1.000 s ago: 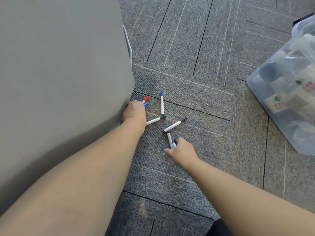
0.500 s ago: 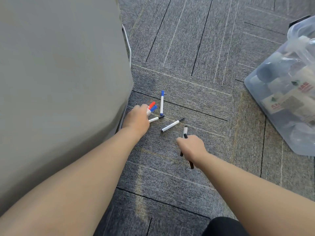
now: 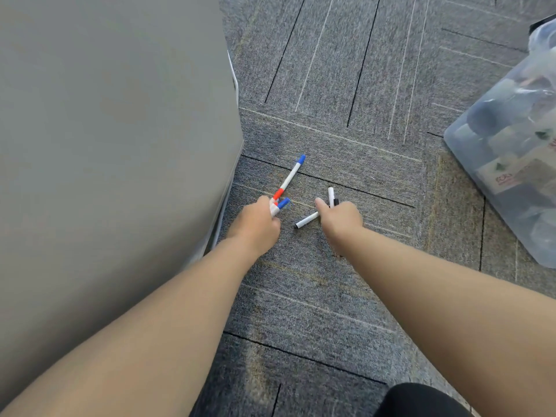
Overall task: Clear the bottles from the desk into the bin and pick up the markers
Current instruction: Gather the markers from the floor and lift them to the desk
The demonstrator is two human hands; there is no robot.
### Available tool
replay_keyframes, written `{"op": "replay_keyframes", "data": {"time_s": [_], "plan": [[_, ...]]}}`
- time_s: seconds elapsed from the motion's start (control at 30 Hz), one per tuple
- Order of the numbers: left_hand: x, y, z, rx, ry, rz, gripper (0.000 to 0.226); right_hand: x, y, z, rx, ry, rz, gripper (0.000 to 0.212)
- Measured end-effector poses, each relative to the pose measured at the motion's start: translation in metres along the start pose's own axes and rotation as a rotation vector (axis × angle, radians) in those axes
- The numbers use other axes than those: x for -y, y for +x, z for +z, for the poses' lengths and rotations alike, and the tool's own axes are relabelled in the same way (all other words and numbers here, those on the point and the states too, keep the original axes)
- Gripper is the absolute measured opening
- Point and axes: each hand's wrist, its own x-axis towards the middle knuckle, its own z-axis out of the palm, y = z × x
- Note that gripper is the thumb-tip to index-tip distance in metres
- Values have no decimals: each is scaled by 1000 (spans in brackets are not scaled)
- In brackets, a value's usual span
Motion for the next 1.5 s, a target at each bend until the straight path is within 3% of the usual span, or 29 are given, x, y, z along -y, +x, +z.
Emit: {"op": "replay_keyframes", "data": {"time_s": [0.17, 0.3, 0.47, 0.53, 0.63, 0.7, 0.8, 0.93, 1.07, 1.2, 1.5], "plan": [[10, -5, -6, -95, -129, -2, 13, 12, 4, -5, -6, -148, -19, 24], [10, -10, -10, -187, -248, -55, 22, 45, 7, -10, -89, -205, -133, 22], [2, -20, -5, -291, -403, -130, 22, 82, 14, 31, 54, -273, -213, 31], [4, -24, -5, -300, -451, -152, 22, 82, 11, 44, 15, -299, -188, 39], [7, -30, -5, -285, -442, -166, 32, 70, 7, 42, 60, -358, -234, 31], [4, -35, -6, -232, -349, -167, 45, 54, 1, 26, 104, -315, -215, 25], [-16, -42, -14, -116, -210, -150, 48, 36, -21, -11, 103, -254, -168, 25], [-61, -53, -44, -19, -377, -199, 39, 33, -58, -80, 118, -118, -152, 27], [-121, -85, -101, -71, -374, -115, 34, 50, -96, -147, 110, 180, -159, 26], [-169, -130, -158, -159, -349, 37, 38, 75, -152, -191, 204, 566, -180, 9], [-217, -241, -234, -263, -601, 190, 37, 75, -277, -245, 75, 624, -356, 30]]}}
